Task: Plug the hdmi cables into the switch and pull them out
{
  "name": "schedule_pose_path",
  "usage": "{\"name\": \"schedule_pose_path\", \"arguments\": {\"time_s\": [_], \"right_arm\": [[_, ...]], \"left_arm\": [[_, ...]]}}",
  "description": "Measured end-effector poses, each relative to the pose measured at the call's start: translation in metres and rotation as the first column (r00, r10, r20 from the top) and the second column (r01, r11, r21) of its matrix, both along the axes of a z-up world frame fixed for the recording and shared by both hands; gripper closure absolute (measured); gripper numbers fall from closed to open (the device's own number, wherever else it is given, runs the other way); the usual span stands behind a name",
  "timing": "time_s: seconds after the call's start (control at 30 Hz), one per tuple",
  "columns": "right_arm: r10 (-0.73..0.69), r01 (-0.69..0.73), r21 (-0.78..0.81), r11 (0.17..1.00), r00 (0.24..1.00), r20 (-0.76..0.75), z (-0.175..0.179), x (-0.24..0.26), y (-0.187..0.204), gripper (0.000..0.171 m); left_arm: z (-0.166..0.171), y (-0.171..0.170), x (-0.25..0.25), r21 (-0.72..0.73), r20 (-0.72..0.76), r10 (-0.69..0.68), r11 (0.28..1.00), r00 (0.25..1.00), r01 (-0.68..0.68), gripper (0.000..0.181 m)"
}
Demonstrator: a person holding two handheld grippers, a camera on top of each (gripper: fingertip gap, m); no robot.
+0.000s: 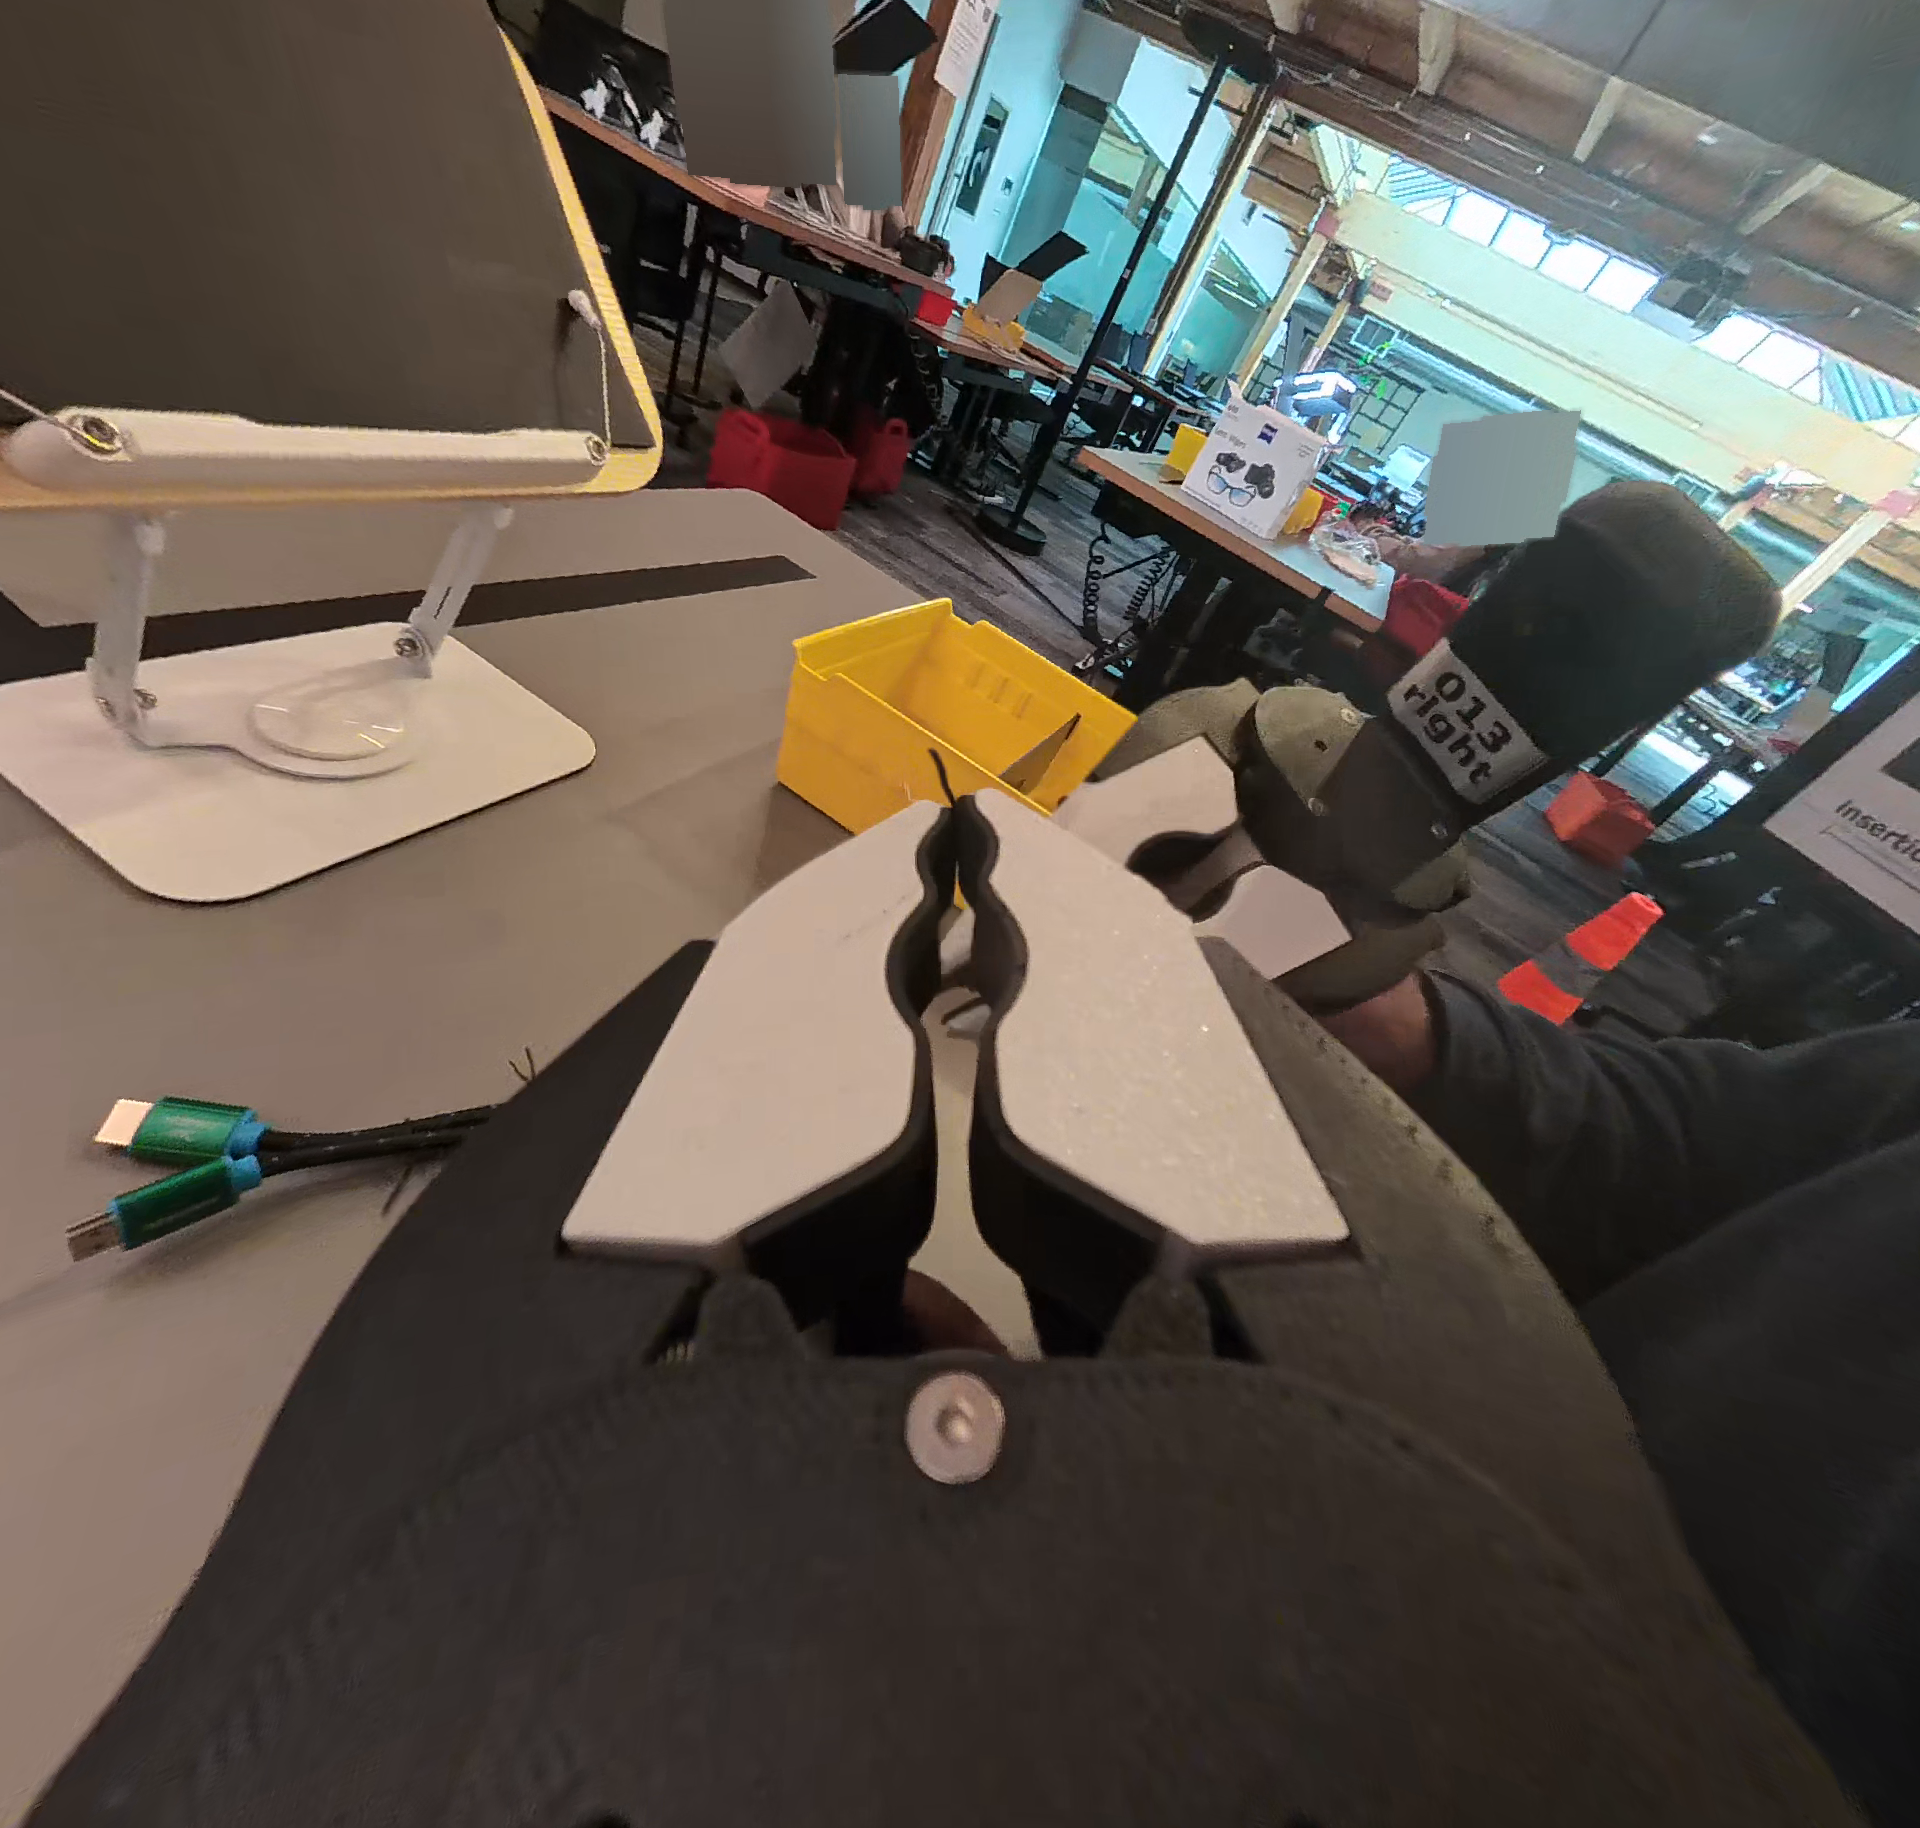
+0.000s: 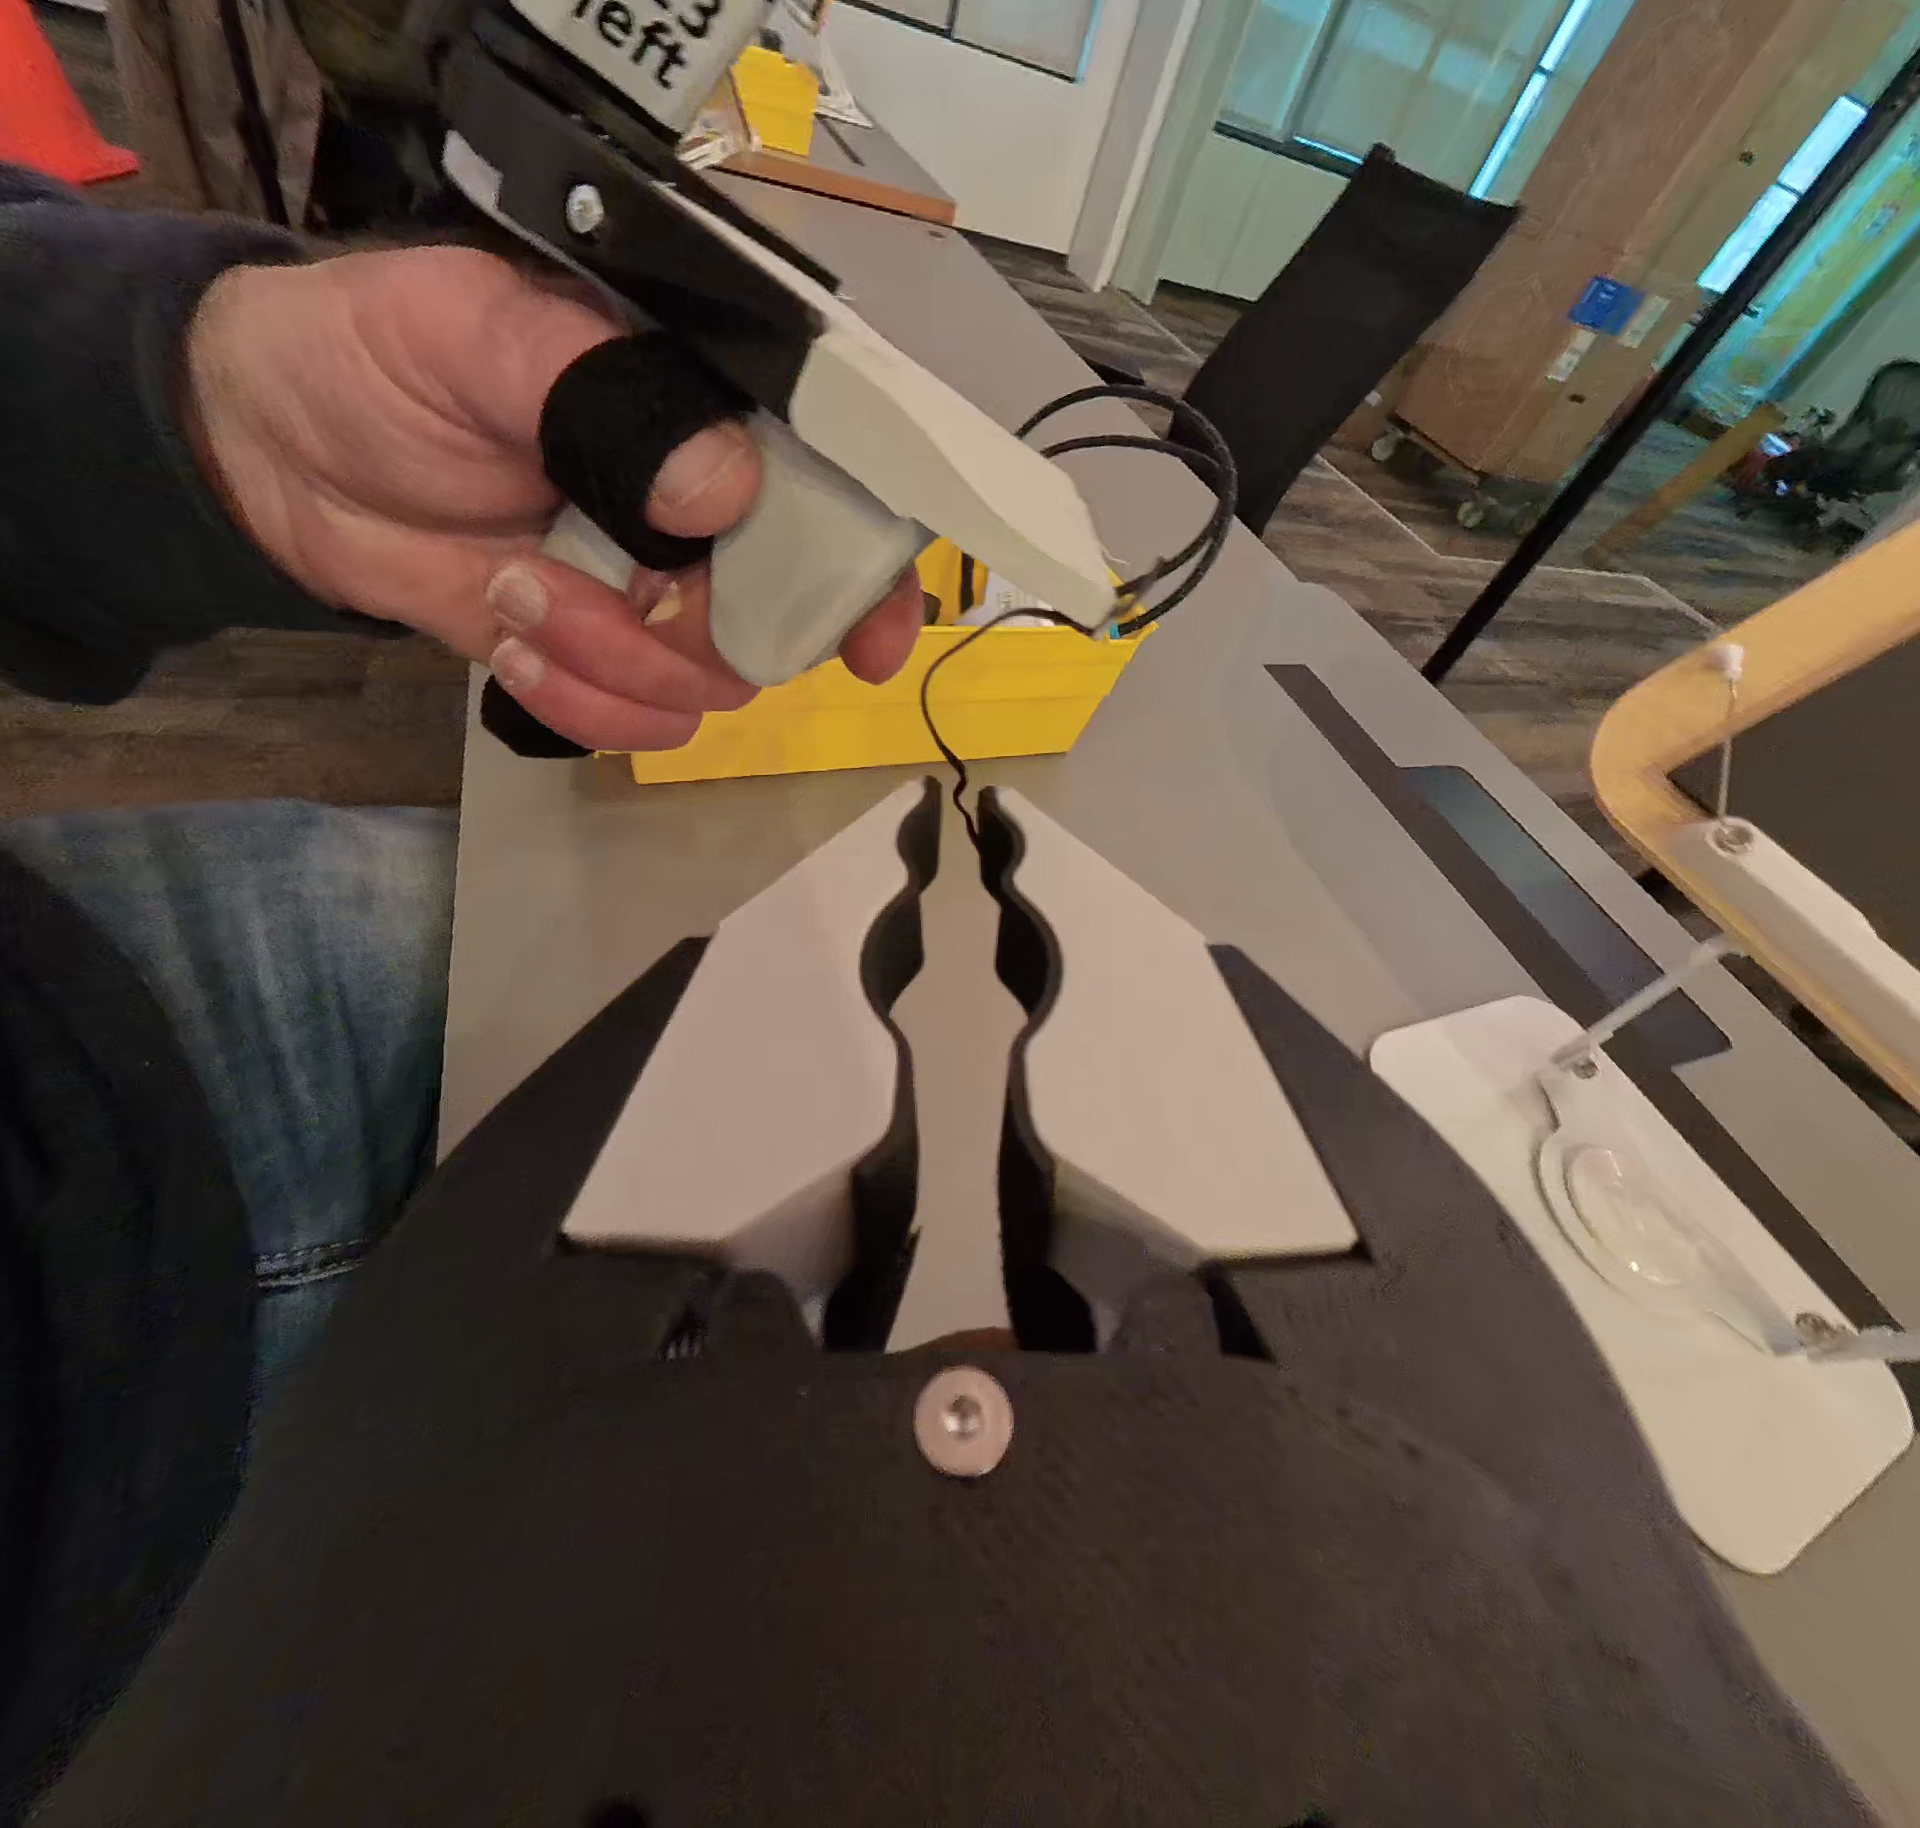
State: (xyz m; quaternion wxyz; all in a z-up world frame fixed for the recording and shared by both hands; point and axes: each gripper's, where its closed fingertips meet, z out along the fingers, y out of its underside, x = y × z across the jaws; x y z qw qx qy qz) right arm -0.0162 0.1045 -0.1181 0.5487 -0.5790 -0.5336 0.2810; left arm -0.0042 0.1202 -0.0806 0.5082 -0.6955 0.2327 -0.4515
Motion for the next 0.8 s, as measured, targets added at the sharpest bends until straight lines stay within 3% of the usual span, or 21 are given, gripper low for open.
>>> {"name": "schedule_pose_path", "arguments": {"time_s": [0.2, 0.37, 0.5, 0.6, 0.7, 0.8], "right_arm": [[0.035, -0.05, 0.126, 0.991, 0.992, 0.118, -0.015, -0.003, -0.009, 0.171], [0.067, -0.149, 0.331, 0.932, 0.967, 0.246, -0.022, 0.001, -0.021, 0.171], [0.061, -0.187, 0.385, 0.904, 0.946, 0.317, -0.029, -0.003, -0.026, 0.171], [0.072, -0.177, 0.341, 0.923, 0.951, 0.3, -0.031, -0.002, -0.025, 0.171], [0.073, -0.153, 0.278, 0.948, 0.958, 0.278, -0.034, 0.007, -0.019, 0.171], [0.048, -0.085, 0.169, 0.982, 0.977, 0.209, -0.038, 0.026, -0.008, 0.171]], "left_arm": [[-0.018, -0.014, -0.002, -0.098, 0.014, -0.037, 0.994, 0.999, 0.039, 0.181], [-0.044, -0.04, -0.001, -0.212, -0.077, -0.195, 0.961, 0.978, 0.175, 0.181], [-0.057, -0.044, -0.004, -0.278, -0.131, -0.236, 0.941, 0.963, 0.192, 0.181], [-0.054, -0.041, -0.007, -0.284, -0.093, -0.228, 0.939, 0.969, 0.194, 0.181], [-0.05, -0.026, -0.011, -0.232, -0.073, -0.144, 0.965, 0.987, 0.124, 0.144], [-0.048, -0.013, -0.018, -0.161, -0.099, -0.077, 0.985, 0.992, 0.061, 0.138]]}}
